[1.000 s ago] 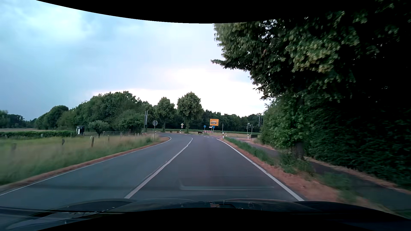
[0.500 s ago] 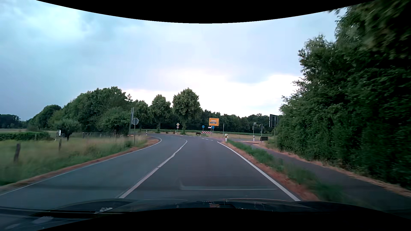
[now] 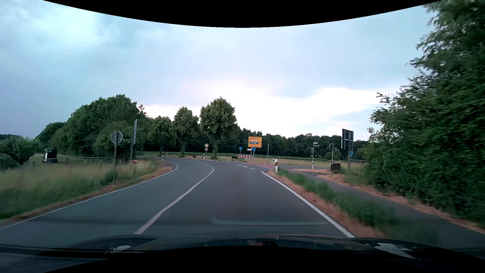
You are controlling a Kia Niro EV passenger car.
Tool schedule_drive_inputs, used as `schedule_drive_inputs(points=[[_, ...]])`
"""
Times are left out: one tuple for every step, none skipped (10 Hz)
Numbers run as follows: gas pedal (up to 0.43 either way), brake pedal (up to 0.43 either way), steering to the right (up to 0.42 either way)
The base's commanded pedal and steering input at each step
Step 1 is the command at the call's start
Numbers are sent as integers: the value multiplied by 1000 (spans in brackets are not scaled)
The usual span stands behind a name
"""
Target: Follow the waypoints while adhering to traffic rules and regulations
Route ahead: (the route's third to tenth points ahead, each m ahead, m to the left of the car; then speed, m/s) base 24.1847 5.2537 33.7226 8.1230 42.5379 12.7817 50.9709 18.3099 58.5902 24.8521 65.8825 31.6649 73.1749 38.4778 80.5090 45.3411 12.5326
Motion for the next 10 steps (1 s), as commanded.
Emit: schedule_drive_inputs(points=[[0,0,-18],[0,0,-23],[0,0,-27],[0,0,-34],[0,0,-37],[0,0,-41],[0,0,-43],[0,0,-43],[0,0,-43],[0,0,-42]])
